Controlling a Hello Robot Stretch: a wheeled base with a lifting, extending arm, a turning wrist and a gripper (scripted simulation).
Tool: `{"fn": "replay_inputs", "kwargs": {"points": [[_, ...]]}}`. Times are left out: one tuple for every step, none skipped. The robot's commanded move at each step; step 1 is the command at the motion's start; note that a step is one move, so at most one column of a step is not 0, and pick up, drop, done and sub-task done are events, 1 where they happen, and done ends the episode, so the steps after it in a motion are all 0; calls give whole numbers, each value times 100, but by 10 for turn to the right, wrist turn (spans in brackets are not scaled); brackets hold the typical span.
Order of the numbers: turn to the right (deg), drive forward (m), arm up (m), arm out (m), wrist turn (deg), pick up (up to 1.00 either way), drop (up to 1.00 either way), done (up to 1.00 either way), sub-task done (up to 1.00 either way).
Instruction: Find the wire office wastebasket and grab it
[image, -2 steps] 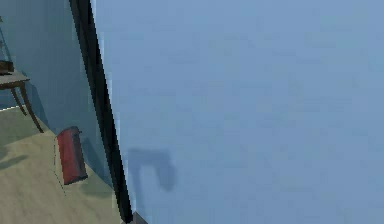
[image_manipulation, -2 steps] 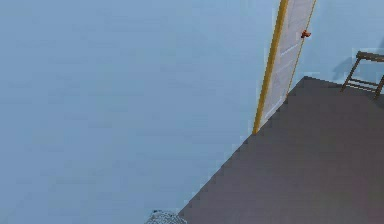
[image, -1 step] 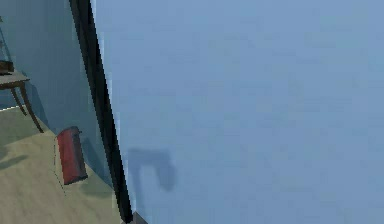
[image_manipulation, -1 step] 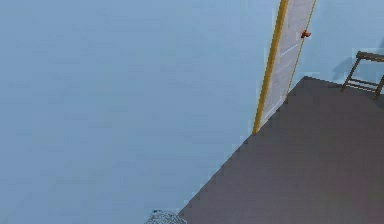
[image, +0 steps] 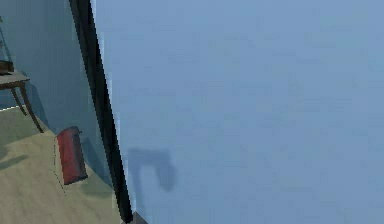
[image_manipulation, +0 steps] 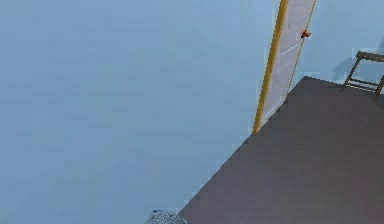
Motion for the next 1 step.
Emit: {"fn": "replay_inputs", "kwargs": {"points": [[0,0,0,0,450,0,0,0,0]]}}
